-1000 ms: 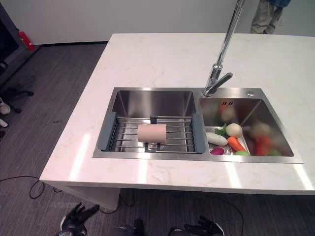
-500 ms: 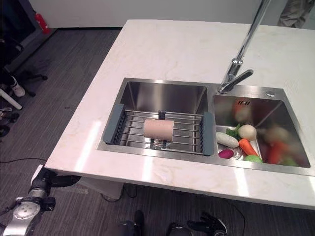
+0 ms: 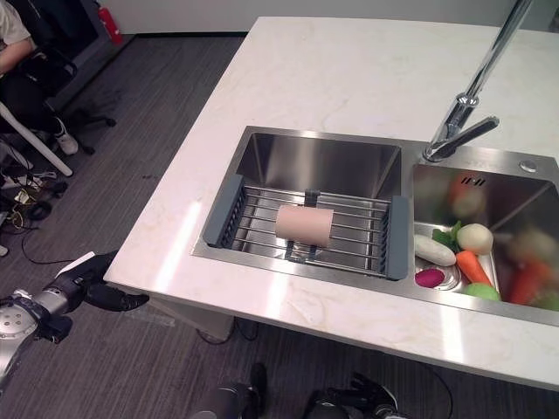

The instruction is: Place the dishes in the dishwasher.

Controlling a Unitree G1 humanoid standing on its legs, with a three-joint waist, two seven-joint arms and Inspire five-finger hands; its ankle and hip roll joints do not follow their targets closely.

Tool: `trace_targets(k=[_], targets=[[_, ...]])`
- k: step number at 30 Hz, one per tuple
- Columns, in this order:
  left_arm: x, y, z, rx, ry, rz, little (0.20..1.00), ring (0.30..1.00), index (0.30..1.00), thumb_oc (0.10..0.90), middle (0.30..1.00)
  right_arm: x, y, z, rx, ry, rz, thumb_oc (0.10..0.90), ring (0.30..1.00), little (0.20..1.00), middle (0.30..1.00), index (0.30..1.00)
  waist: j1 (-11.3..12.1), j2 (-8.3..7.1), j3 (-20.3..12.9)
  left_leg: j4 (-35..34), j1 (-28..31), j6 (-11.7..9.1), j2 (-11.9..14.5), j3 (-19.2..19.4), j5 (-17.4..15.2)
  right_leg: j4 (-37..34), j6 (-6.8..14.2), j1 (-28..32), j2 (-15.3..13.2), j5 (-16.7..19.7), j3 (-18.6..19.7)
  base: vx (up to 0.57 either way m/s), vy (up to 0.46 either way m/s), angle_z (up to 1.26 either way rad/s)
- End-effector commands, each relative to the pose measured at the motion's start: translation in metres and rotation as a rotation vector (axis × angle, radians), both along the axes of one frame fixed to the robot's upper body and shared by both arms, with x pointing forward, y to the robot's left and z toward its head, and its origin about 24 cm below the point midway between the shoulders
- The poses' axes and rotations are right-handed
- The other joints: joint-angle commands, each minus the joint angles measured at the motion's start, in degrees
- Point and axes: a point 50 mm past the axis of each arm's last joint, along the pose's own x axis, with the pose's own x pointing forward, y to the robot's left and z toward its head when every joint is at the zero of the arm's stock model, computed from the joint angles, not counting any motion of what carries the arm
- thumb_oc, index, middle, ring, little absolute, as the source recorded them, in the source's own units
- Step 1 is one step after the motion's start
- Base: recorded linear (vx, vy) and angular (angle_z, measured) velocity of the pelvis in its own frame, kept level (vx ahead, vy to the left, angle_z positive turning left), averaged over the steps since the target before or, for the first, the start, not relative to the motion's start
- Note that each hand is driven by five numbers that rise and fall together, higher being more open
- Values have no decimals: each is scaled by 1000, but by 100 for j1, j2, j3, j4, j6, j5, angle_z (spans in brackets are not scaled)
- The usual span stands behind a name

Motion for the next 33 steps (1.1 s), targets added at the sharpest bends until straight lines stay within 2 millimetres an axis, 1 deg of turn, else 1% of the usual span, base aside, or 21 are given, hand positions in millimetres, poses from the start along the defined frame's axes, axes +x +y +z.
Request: trace_targets(k=[1, 4, 5, 8, 10, 12, 15, 16, 18, 21, 24, 28, 29, 30, 31, 33], targets=[[16, 0, 24, 63, -73, -72, 900, 900, 900, 800, 900, -7, -27, 9, -52, -25, -57, 800, 900, 900, 900, 900, -127, 99, -394, 547, -62, -568, 505, 51, -655, -397, 746, 443, -273, -106, 323, 0, 0, 0], [4, 0, 0, 127, 28, -91, 900, 900, 900, 800, 900, -6, -31, 10, -54, -30, -58, 800, 900, 900, 900, 900, -139, 88, -366, 547, -54, -554, 520, 78, -667, -397, 747, 439, -264, -103, 309, 0, 0, 0], [-5, 2, -14, 159, 101, -96, 900, 900, 900, 800, 900, -5, -33, 12, -54, -31, -52, 800, 900, 900, 900, 900, -140, 83, -349, 547, -56, -541, 524, 93, -670, -397, 743, 436, -253, -104, 306, 0, 0, 0], [-16, 7, -30, 206, 194, -101, 900, 900, 900, 800, 900, -3, -36, 14, -48, -37, -47, 800, 900, 900, 900, 900, -122, 85, -335, 547, -47, -523, 513, 67, -680, -397, 741, 428, -247, -98, 297, 0, 0, 0], [-23, 9, -37, 250, 228, -105, 900, 900, 900, 800, 900, -1, -37, 15, -44, -40, -41, 800, 900, 900, 900, 900, -110, 87, -331, 547, -49, -516, 497, 45, -686, -397, 744, 419, -245, -100, 298, 0, 0, 0], [-31, 14, -46, 329, 273, -121, 900, 900, 900, 800, 900, 1, -39, 16, -40, -44, -26, 800, 900, 900, 900, 900, -102, 95, -330, 547, -49, -506, 482, 21, -692, -397, 748, 409, -242, -98, 303, 0, 0, 0], [-38, 17, -52, 417, 311, -160, 900, 900, 900, 800, 900, 4, -39, 17, -39, -49, -16, 800, 900, 900, 900, 900, -110, 101, -321, 547, -48, -498, 477, 14, -702, -397, 747, 394, -241, -97, 308, 0, 0, 0], [-42, 20, -57, 455, 332, -170, 900, 900, 900, 800, 900, 7, -39, 18, -38, -49, -10, 800, 900, 900, 900, 900, -119, 106, -320, 547, -50, -493, 471, 13, -702, -397, 747, 386, -243, -97, 316, 0, 0, 0], [-46, 23, -61, 480, 338, -157, 900, 900, 900, 800, 900, 9, -40, 19, -39, -49, -4, 800, 900, 900, 900, 900, -121, 113, -324, 547, -51, -489, 466, 14, -702, -397, 748, 380, -245, -96, 319, 0, 0, 0], [-51, 35, -62, 556, 327, -76, 900, 900, 900, 800, 900, 10, -43, 21, -43, -46, 2, 800, 900, 900, 900, 900, -138, 139, -329, 547, -50, -486, 456, 18, -704, -397, 745, 376, -255, -103, 322, 0, 0, 0], [-51, 51, -53, 629, 285, 35, 900, 900, 900, 800, 900, 11, -44, 21, -47, -42, 8, 800, 900, 900, 900, 900, -148, 164, -327, 547, -63, -491, 448, 11, -699, -397, 740, 363, -271, -99, 324, 0, 0, 0], [-56, 84, -28, 742, 249, 195, 900, 900, 900, 800, 900, 9, -45, 21, -55, -37, 8, 800, 900, 900, 900, 900, -144, 192, -345, 547, -82, -507, 444, -1, -679, -397, 743, 355, -288, -93, 319, 0, 0, 0], [-60, 104, -4, 804, 230, 266, 900, 900, 900, 800, 900, 10, -47, 22, -58, -39, 3, 800, 900, 900, 900, 900, -137, 205, -350, 547, -85, -512, 448, -9, -671, -397, 749, 357, -282, -86, 321, 0, 0, 0], [-61, 112, 7, 825, 217, 301, 900, 900, 900, 800, 900, 10, -47, 22, -59, -39, 1, 800, 900, 900, 900, 900, -136, 212, -351, 547, -87, -511, 450, -12, -667, -397, 750, 360, -279, -83, 322, 38, -5, 0], [-60, 131, 46, 866, 134, 393, 900, 900, 900, 800, 900, 10, -48, 22, -62, -38, -8, 800, 900, 900, 900, 900, -119, 235, -357, 547, -86, -511, 456, -27, -663, -397, 748, 363, -269, -78, 318, 33, -9, 1], [-59, 144, 89, 922, 30, 469, 900, 900, 900, 800, 900, 8, -47, 21, -64, -35, -21, 800, 900, 900, 900, 900, -97, 260, -371, 547, -85, -512, 459, -43, -656, -397, 748, 376, -254, -77, 314, 18, -7, 1]])
